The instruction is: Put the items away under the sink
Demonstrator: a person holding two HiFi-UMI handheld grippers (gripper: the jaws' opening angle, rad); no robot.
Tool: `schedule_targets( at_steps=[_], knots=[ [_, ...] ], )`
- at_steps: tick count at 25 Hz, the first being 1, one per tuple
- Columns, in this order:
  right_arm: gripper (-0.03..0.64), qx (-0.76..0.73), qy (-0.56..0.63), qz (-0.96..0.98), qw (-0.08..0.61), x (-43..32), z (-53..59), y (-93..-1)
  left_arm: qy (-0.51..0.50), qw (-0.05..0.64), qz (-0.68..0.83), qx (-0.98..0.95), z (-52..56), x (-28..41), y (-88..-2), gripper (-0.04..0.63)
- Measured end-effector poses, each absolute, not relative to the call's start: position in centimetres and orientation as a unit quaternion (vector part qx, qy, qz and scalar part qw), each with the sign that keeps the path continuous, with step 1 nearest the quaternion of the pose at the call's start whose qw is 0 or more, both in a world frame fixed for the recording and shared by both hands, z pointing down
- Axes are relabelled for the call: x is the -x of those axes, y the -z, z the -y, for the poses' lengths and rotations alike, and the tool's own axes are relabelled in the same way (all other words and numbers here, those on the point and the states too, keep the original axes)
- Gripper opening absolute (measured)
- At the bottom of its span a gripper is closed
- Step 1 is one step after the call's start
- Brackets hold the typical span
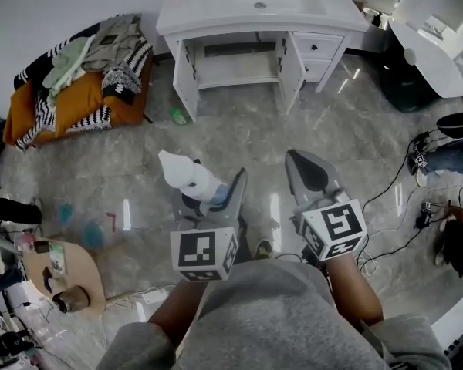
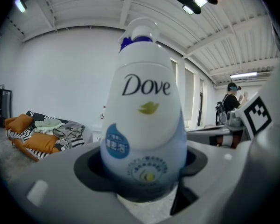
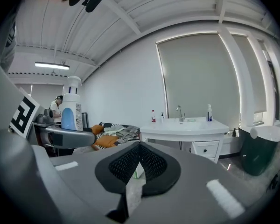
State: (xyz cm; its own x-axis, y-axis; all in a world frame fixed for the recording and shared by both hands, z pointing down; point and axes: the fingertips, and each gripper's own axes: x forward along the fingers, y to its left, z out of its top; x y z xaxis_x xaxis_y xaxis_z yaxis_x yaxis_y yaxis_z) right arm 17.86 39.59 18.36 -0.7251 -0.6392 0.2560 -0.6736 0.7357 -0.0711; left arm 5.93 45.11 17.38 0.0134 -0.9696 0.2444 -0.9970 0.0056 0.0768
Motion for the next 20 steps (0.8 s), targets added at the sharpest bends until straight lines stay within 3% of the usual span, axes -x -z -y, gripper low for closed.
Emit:
schedule_targets(
  at_steps=[20],
  knots=[
    [0.000,-0.360,-0.099,0.918,0.131,-11.2,-31.2,-19.5,-0.049,0.146,0.683,-0.714,-36.0,0.9,-18.4,0.353]
  ],
)
